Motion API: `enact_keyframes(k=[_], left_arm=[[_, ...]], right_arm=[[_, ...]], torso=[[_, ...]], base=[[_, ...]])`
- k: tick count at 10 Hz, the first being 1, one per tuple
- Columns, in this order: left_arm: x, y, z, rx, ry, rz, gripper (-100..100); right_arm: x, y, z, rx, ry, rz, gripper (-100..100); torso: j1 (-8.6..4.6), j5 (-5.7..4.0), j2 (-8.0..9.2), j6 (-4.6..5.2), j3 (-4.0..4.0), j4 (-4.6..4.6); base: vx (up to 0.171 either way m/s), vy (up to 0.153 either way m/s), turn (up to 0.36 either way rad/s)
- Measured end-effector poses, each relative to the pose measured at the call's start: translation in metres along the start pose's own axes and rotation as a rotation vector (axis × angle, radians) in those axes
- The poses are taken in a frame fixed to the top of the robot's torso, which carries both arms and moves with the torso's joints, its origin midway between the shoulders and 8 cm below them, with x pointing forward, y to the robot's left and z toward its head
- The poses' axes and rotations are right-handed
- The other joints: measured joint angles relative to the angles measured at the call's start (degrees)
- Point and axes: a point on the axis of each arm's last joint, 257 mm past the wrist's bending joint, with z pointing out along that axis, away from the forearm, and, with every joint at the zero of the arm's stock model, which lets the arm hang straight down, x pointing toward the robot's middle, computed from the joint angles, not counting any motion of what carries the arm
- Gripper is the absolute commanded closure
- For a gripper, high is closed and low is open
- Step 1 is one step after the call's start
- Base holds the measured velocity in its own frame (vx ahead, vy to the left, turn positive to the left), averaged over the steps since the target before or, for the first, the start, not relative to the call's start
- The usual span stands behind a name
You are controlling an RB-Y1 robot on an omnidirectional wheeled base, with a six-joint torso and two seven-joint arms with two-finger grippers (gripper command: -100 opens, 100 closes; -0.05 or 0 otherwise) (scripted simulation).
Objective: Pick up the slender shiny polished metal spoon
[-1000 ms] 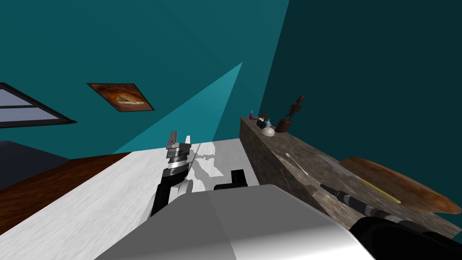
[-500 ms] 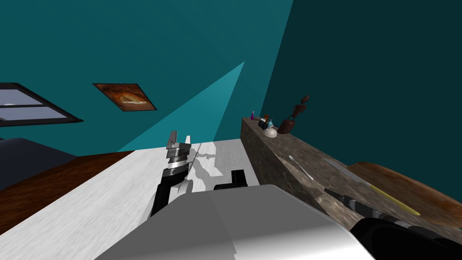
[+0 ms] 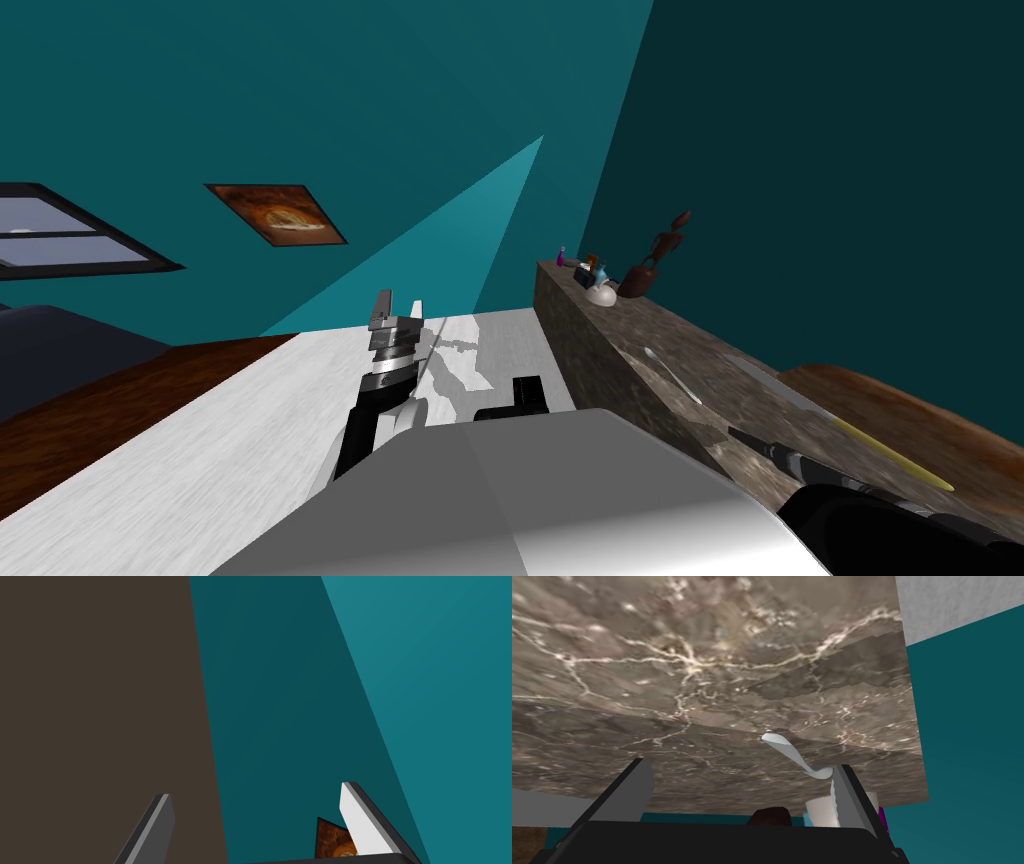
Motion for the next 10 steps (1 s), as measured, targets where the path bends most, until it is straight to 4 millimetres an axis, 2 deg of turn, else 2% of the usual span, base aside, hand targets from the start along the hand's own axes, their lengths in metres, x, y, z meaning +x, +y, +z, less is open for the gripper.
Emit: enact_keyframes(k=[8,10], left_arm=[[0.000,0.000,0.000,0.000,0.000,0.000,0],[0.000,0.000,0.000,0.000,0.000,0.000,0]], right_arm=[[0.002,-0.002,0.000,0.005,0.007,-0.007,-100],[0.014,-0.005,-0.005,0.016,0.064,-0.052,-100]], torso=[[0.01,0.00,0.05,0.00,0.03,0.02],[-0.01,0.00,0.06,0.01,0.04,0.01]], base=[[0.012,0.000,0.008],[0.006,-0.011,0.026]])
